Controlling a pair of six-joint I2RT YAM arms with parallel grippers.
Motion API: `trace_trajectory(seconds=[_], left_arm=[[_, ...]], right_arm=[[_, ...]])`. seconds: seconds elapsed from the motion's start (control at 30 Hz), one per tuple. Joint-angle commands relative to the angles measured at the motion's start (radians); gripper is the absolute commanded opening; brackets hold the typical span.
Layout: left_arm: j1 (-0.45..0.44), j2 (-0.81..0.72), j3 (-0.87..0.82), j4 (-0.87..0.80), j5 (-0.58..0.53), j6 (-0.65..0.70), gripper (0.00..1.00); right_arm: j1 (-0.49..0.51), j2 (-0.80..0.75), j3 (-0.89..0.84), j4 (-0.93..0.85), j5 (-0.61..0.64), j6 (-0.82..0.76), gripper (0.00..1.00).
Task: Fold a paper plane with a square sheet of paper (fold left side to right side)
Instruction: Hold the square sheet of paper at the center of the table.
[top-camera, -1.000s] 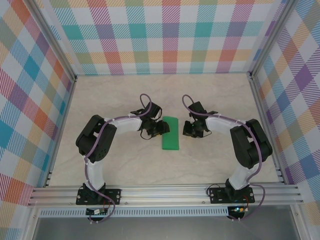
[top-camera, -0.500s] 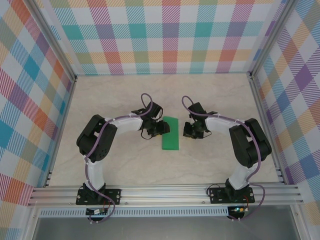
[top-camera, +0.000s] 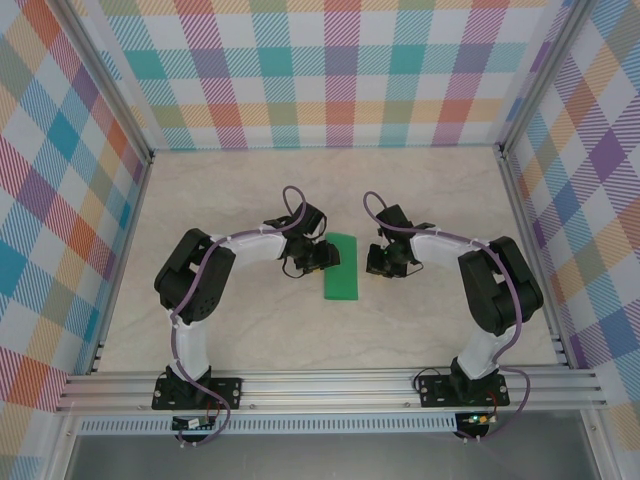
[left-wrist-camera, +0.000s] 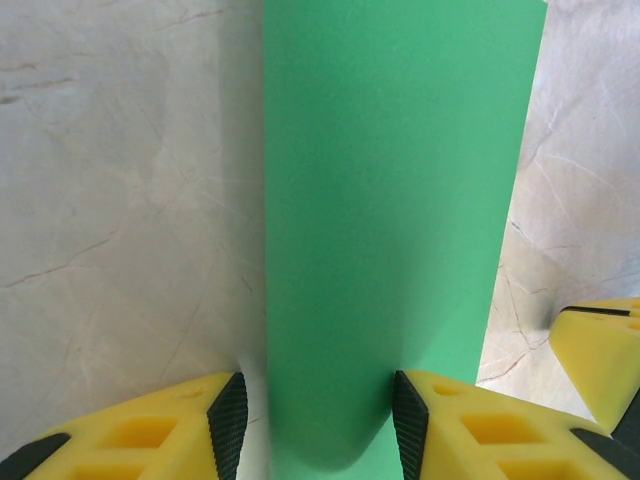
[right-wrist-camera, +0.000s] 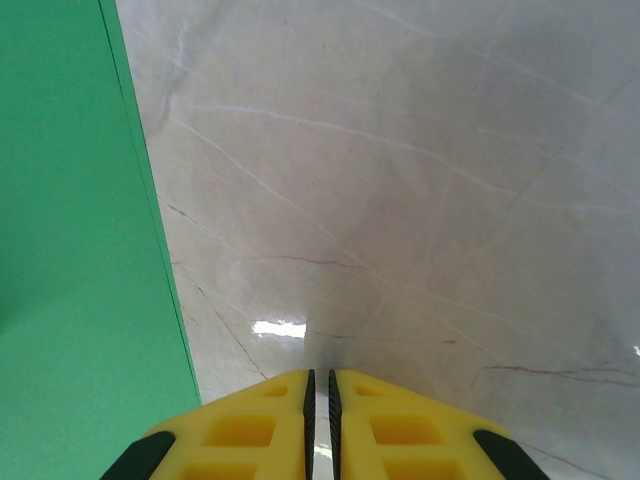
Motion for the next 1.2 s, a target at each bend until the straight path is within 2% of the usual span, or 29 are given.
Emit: trace_trajectory(seconds=[0.0, 1.17], left_arm=[[-0.026, 0.046, 0.014, -0.022, 0.018, 0.015, 0.46], [-0.040, 0.063, 0.043, -0.059, 0.002, 0.035, 0.47]], right_arm=[[-0.003, -0.001, -0.002, -0.015, -0.014, -0.009, 0.14], [0.008, -0.044, 0.002, -0.009, -0.043, -0.013, 0.14]])
